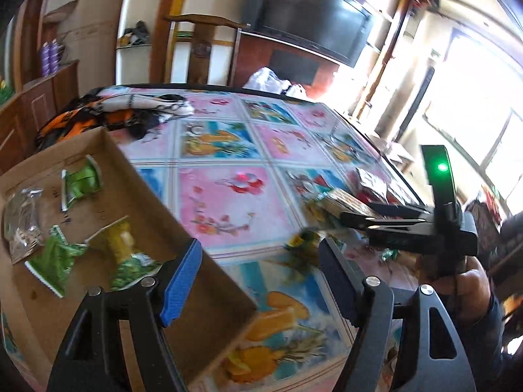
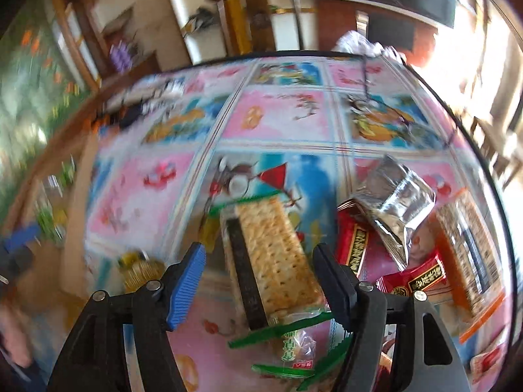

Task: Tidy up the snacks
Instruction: 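Move both grippers back toward the snacks on the table, then grasp the saltine cracker packet with the right gripper while the left gripper grasps a green-yellow packet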

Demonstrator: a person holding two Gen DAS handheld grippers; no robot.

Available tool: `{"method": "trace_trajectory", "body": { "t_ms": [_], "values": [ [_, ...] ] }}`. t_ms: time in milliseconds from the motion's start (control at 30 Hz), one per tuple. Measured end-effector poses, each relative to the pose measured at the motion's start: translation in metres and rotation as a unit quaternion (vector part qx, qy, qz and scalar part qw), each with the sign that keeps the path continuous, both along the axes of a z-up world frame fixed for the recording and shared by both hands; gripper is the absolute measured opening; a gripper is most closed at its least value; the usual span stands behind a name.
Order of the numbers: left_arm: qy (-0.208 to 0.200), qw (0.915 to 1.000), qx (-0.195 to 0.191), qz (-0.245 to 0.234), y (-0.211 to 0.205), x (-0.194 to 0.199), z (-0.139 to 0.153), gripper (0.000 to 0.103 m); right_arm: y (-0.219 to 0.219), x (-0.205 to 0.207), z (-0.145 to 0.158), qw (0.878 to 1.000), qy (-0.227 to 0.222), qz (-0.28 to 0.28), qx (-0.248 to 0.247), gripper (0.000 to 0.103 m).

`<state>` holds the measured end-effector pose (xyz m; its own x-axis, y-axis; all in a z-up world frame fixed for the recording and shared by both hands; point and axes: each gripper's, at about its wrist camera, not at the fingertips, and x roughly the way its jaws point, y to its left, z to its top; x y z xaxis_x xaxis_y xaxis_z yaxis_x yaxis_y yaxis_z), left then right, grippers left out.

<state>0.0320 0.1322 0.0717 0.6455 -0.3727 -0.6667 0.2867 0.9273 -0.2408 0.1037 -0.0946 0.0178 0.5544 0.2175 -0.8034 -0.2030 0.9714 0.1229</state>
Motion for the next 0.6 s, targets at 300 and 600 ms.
{"method": "trace_trajectory", "body": {
  "t_ms": [300,600],
  "values": [
    [0.046,0.9981,0.008,-0.041,-0.057,0.003,-0.013,0.080,-0.013,-0.007,0.003,1.000,-0.029,-0.009,-0.002,0.049],
    [0.039,0.9911,0.128,-0.001,-0.108,0.031,-0.026,0.086,-0.037,-0.013,0.023,0.995,-0.058,-0.039,0.067,0.049]
  ]
}}
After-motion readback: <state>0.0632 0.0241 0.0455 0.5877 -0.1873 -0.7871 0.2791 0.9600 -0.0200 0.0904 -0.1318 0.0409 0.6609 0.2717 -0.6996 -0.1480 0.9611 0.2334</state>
